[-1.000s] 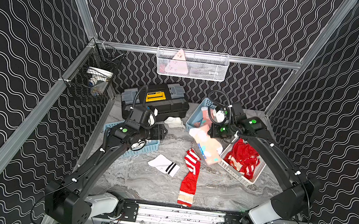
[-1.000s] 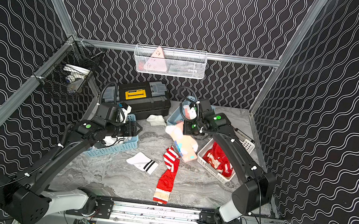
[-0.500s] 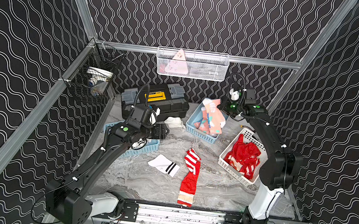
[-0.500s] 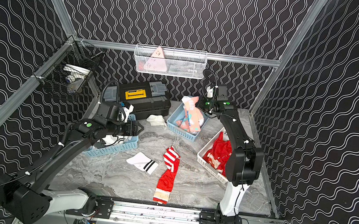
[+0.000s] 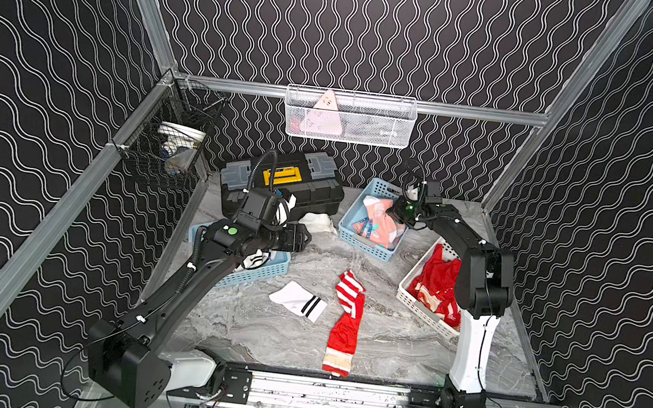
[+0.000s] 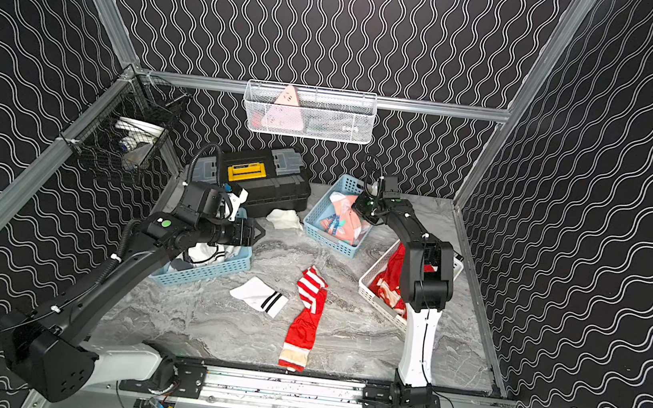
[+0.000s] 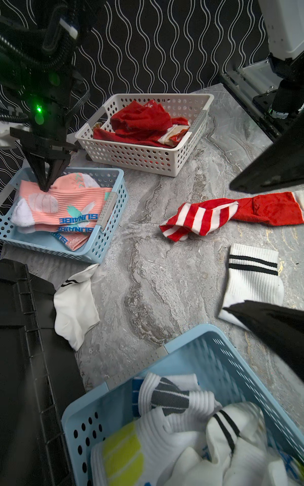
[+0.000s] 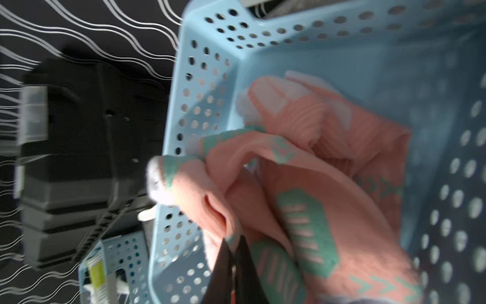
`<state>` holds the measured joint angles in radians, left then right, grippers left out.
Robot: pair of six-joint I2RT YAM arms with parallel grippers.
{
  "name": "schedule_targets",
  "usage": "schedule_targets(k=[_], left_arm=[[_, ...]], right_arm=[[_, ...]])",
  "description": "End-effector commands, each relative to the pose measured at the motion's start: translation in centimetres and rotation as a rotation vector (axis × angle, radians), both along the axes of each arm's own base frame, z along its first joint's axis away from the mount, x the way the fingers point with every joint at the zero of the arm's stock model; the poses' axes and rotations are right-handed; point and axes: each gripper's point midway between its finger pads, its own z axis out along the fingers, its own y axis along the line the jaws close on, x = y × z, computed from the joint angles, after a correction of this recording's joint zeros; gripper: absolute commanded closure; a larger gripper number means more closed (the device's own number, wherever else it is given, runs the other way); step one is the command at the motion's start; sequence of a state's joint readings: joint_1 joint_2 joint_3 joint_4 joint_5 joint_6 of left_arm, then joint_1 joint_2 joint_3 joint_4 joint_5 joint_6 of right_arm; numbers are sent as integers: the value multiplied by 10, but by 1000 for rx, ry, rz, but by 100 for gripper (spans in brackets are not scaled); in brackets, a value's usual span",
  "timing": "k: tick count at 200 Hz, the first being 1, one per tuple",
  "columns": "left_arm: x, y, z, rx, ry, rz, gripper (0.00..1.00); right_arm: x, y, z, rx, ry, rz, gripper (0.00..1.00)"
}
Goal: Sort the socks into the basket by color
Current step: Place the sock in the bin.
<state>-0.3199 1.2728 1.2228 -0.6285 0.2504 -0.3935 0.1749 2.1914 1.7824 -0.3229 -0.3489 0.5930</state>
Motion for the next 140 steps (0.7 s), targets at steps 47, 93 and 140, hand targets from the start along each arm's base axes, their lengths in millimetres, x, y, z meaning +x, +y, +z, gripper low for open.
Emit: schedule_targets(k=[47,93,140], left_arm=[[-7,1,-5,10,5,-1,31],[-11,0,-11,12,18,-5,30],[-16,-1,-18,17,34,-8,30]], right_arm=[[3,-13,10,-114,-42,-33,95],[0,-11,42,-142,-99,-13,45],[-16,-4,78,-155,-136,25,29]])
